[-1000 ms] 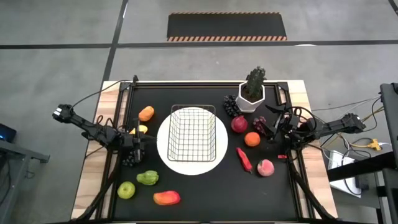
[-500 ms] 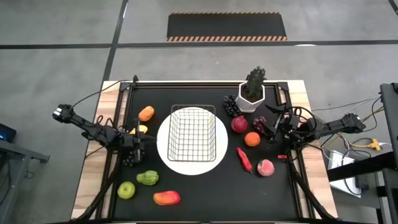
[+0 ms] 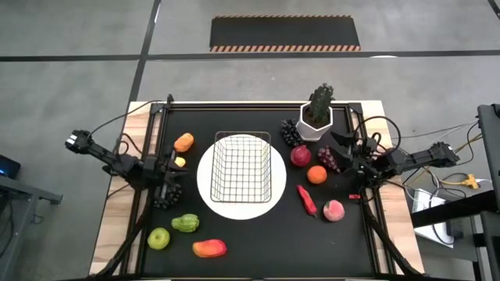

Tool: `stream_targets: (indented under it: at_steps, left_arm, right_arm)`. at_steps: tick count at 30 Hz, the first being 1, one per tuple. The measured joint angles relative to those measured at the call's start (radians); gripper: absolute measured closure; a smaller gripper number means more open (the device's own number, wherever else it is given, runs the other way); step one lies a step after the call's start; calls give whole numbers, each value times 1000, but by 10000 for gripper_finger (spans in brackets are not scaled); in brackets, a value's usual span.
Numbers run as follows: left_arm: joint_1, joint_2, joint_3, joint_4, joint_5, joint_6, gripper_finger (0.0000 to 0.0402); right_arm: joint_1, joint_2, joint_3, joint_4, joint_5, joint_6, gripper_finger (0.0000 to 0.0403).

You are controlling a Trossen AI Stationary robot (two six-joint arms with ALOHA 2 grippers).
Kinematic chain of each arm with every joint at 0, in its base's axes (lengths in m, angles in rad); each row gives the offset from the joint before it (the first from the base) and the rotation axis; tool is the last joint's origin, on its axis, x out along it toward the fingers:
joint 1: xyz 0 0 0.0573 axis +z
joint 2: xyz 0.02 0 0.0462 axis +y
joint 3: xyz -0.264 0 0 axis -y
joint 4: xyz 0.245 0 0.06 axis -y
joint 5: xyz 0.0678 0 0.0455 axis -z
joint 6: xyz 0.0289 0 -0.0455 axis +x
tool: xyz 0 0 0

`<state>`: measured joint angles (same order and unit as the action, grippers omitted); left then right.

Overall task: Build produce basket
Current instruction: Put the pomegranate into the wire basket

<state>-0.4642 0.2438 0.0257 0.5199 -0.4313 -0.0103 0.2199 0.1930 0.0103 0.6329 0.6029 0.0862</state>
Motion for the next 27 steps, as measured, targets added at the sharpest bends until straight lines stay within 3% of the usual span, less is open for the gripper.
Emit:
stream_targets:
  at_steps: [5,17,22,27]
  left_arm:
    - [0,6,0,168,0,46,391]
    - [0,4,0,364,-4,550,391]
    - [0,6,0,363,-5,646,391]
    - [0,8,0,363,-5,650,391]
  right_arm:
    - [0,0,0,1,0,7,44]
    - [0,0,0,1,3,7,44]
    - [0,0,0,2,104,7,44]
    - [0,0,0,0,183,7,44]
